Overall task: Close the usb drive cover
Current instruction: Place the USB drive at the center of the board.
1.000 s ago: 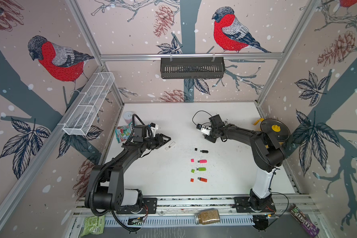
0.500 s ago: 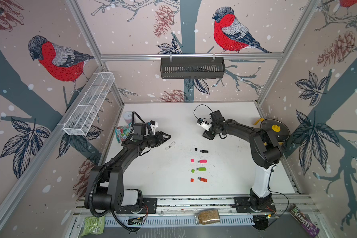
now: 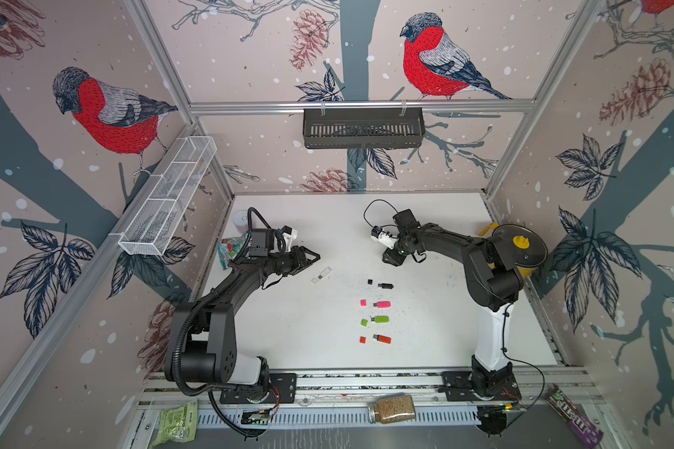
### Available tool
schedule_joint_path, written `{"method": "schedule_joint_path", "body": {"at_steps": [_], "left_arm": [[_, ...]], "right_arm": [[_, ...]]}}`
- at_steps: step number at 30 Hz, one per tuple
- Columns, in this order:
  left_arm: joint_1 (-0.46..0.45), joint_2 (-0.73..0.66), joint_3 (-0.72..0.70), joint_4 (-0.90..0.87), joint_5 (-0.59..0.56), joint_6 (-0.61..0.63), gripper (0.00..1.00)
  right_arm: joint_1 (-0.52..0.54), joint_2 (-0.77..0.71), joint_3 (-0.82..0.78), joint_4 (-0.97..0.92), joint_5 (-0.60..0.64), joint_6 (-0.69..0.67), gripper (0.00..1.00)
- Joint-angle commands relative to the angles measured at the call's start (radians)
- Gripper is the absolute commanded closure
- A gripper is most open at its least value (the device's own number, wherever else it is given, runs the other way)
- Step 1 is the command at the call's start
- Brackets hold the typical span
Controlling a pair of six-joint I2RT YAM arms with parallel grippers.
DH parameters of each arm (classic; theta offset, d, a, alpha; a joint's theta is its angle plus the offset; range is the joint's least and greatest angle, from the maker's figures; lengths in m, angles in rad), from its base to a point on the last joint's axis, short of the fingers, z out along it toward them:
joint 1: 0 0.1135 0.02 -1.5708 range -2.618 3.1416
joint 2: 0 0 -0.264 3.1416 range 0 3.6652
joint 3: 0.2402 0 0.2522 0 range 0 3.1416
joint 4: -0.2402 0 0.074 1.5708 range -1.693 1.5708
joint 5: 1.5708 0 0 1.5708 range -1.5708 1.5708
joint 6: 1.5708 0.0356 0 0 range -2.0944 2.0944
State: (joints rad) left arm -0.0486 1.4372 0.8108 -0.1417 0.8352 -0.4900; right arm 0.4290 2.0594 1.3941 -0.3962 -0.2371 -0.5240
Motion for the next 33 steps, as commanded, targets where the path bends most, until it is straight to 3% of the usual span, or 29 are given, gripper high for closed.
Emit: {"method": "schedule_joint_path", "body": {"at_steps": [1, 9, 14, 23, 33], "left_arm": [[0.002, 0.008, 0.012, -0.017, 0.019, 0.022, 0.52], [0.008, 0.002, 0.035, -0.068, 0.011, 0.051, 0.53], [0.015, 0.002, 0.048, -0.097, 0.014, 0.071, 0.53], [0.016, -0.009, 0.035, -0.088, 0.021, 0.062, 0.53], [0.018, -0.022, 0.014, -0.071, 0.020, 0.058, 0.53]], "right_arm": [[-0.003, 0.032, 0.027, -0.056, 0.031, -0.029, 0.54], [-0.006, 0.064, 0.051, -0.117, 0.032, -0.117, 0.69], [0.002, 0.068, 0.061, -0.155, 0.006, -0.174, 0.70], [0.043, 0.015, -0.051, -0.113, -0.034, -0.269, 0.62], [0.040, -0.014, -0.056, -0.038, 0.013, -0.173, 0.49]]}}
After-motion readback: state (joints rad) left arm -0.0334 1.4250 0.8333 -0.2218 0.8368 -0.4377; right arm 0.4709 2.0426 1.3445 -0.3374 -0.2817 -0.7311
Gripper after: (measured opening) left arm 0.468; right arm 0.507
